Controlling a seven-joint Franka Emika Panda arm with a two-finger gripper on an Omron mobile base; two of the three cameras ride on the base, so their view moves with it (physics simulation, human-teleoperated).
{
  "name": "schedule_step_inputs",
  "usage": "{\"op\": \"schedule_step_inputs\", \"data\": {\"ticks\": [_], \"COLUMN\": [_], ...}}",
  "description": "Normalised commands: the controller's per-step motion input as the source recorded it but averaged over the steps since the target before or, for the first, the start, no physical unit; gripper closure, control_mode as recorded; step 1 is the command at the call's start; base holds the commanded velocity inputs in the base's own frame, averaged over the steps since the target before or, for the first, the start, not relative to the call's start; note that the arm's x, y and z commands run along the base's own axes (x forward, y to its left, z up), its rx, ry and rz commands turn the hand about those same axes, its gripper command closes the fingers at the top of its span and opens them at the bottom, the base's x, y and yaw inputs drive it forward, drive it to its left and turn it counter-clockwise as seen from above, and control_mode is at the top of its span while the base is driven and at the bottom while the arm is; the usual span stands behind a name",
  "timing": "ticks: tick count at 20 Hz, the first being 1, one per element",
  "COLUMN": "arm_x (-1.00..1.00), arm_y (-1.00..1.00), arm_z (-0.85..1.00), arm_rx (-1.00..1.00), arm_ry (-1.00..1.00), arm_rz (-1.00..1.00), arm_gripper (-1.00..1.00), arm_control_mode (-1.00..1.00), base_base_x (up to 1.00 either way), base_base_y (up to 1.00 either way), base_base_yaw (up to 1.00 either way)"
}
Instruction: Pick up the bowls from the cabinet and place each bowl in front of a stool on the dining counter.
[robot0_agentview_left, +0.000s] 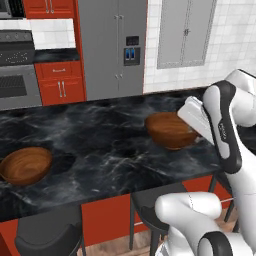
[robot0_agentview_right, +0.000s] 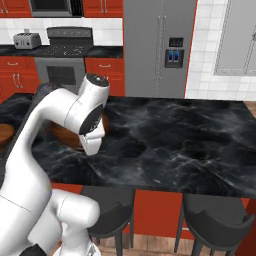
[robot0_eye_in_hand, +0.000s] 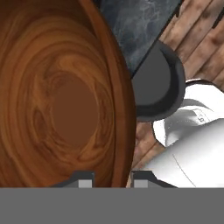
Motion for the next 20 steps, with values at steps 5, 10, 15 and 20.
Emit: {"op": "schedule_step_inputs", "data": {"ticks": [5,10,15,20], "arm_x": [1.0,1.0,0.99,0.79], "arm_y": [-0.08,-0.23,-0.07,0.0], "arm_z": [-0.84,-0.7,-0.55,-0.42], "arm_rx": [0.04,0.07,0.03,0.0], "arm_ry": [0.06,0.0,0.0,0.01], "arm_rz": [0.05,0.0,0.0,0.0], "arm_gripper": [1.0,1.0,1.0,1.0], "arm_control_mode": [-1.0,-1.0,-1.0,-1.0], "base_base_x": [0.0,0.0,0.0,0.0], "base_base_y": [0.0,0.0,0.0,0.0], "base_base_yaw": [0.0,0.0,0.0,0.0]}}
